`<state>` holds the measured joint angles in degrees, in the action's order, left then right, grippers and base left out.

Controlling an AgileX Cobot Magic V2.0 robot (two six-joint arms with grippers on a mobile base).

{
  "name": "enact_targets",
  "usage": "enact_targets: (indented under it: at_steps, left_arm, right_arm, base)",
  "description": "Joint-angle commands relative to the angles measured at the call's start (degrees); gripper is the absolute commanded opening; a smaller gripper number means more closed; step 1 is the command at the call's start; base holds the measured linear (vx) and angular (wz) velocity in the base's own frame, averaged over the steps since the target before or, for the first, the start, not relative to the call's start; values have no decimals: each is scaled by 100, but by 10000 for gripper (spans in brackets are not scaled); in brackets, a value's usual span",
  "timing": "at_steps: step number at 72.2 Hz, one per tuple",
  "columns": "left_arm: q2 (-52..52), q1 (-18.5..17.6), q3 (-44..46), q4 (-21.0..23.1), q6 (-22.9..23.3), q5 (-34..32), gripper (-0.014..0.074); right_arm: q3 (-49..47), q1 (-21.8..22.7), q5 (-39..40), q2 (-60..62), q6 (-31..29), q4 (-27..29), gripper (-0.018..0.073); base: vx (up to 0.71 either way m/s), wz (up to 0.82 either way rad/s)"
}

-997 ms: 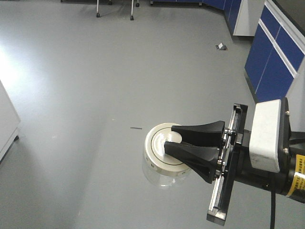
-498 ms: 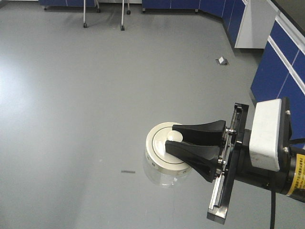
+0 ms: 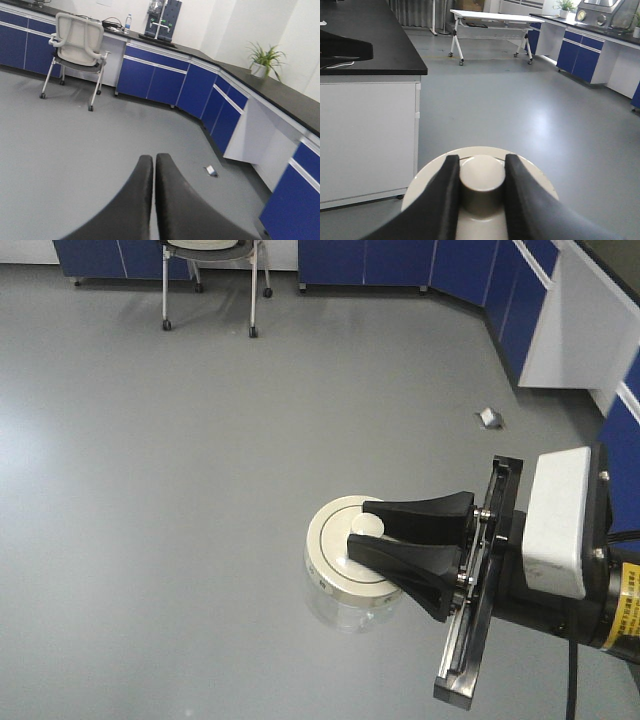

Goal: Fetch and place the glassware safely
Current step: 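Hold the jar in the right gripper while the base drives to the bench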

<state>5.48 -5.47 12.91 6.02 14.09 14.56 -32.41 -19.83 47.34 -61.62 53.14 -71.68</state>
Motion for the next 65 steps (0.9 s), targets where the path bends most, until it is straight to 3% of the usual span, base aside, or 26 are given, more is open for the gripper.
enact_targets:
  at_steps: [1, 65]
  left_arm:
    - [49, -4, 144, 56, 47, -444, -7]
    - [55, -4, 144, 56, 47, -443, -7]
  right_arm:
    - [-155, 30, 274, 118, -10, 371, -4]
    - [-155, 30, 291, 118, -10, 375, -4]
  base:
    - [75, 13]
    - [72, 0]
